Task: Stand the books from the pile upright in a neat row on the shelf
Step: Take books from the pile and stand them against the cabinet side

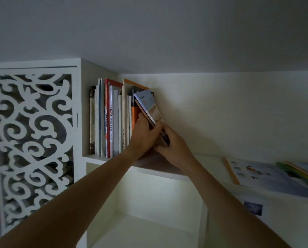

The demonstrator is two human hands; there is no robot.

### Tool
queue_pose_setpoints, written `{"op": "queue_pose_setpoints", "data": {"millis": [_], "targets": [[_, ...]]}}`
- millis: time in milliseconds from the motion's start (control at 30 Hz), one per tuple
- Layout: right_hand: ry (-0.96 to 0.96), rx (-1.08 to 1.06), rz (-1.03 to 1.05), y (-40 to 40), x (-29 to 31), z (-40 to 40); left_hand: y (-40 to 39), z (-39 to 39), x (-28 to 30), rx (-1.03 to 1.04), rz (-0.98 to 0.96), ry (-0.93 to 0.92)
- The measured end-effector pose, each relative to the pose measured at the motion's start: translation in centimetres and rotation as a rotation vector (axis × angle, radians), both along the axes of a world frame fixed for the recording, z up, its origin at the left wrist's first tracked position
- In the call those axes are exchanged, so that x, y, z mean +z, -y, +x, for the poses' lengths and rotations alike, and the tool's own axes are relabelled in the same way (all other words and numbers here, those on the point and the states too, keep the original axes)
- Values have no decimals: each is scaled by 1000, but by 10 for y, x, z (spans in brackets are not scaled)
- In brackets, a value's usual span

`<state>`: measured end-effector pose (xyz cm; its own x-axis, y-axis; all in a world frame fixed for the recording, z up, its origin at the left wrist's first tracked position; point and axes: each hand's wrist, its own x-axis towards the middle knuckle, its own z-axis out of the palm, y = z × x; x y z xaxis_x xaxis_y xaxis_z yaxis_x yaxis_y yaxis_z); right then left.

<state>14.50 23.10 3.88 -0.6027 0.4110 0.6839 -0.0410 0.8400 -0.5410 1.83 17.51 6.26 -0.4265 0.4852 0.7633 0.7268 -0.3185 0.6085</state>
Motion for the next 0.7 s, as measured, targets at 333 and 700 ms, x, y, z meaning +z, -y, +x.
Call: {"op": "queue_pose_setpoints", "data": {"millis": [333, 700], "targets": [[88, -63, 65, -1, -12, -33, 4, -2, 22, 99, 207, -172], [418, -65, 7, 9, -12, -31, -2, -26, 29, 562, 191, -1103]]}}
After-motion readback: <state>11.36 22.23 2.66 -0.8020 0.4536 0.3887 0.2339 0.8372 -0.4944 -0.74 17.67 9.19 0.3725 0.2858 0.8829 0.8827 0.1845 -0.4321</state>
